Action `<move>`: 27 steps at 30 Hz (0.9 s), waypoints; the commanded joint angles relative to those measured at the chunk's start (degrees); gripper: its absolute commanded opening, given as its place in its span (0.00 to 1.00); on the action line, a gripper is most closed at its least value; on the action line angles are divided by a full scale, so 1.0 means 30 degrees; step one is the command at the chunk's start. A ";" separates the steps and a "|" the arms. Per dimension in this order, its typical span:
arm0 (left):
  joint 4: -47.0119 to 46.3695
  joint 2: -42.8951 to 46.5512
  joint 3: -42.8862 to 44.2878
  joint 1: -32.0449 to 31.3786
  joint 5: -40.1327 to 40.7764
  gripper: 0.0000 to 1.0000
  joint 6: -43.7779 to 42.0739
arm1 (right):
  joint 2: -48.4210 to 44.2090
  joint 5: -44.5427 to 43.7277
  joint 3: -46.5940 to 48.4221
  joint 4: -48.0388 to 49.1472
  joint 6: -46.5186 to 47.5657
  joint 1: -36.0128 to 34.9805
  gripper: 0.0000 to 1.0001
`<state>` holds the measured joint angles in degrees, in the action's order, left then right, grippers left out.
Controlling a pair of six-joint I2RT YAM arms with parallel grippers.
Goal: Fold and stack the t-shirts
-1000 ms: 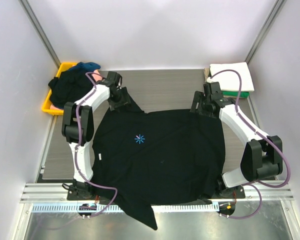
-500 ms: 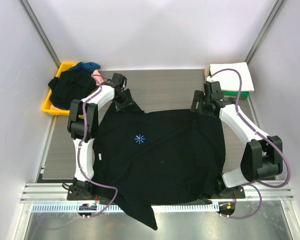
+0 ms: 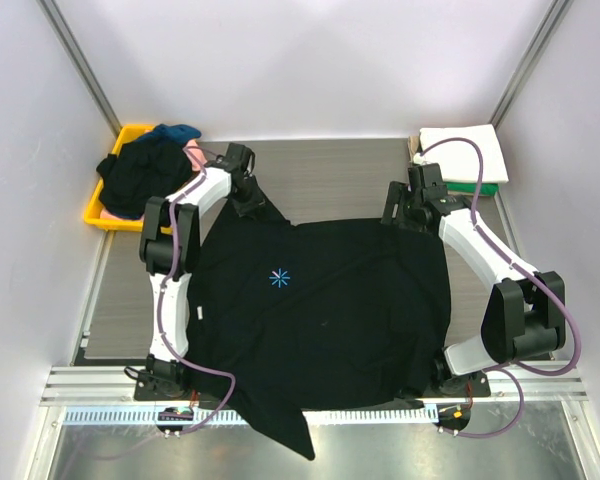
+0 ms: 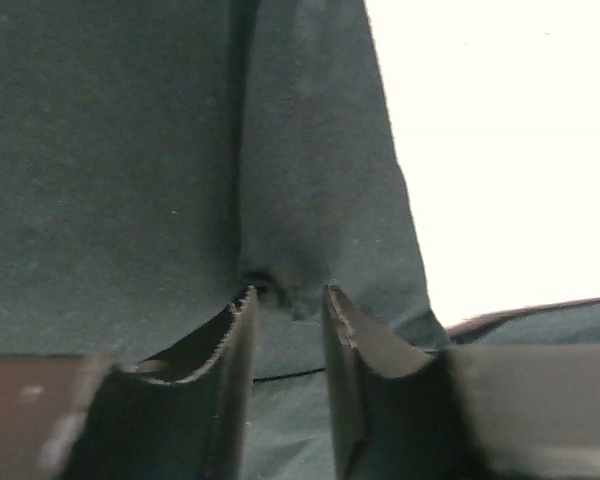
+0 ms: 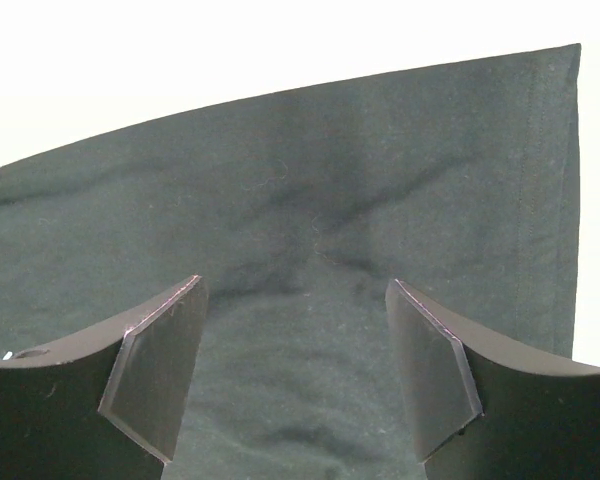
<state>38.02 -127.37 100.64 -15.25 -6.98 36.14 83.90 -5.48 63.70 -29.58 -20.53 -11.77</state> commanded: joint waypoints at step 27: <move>0.3649 -0.5128 1.3692 -0.2184 -0.1223 0.82 -0.0269 | -0.1451 0.0214 -0.0637 0.0546 -0.0332 0.0144 0.79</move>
<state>45.80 -145.38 144.79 -20.05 -10.55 37.50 83.20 -5.15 62.22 -29.36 -20.58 -11.75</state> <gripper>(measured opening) 0.805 0.782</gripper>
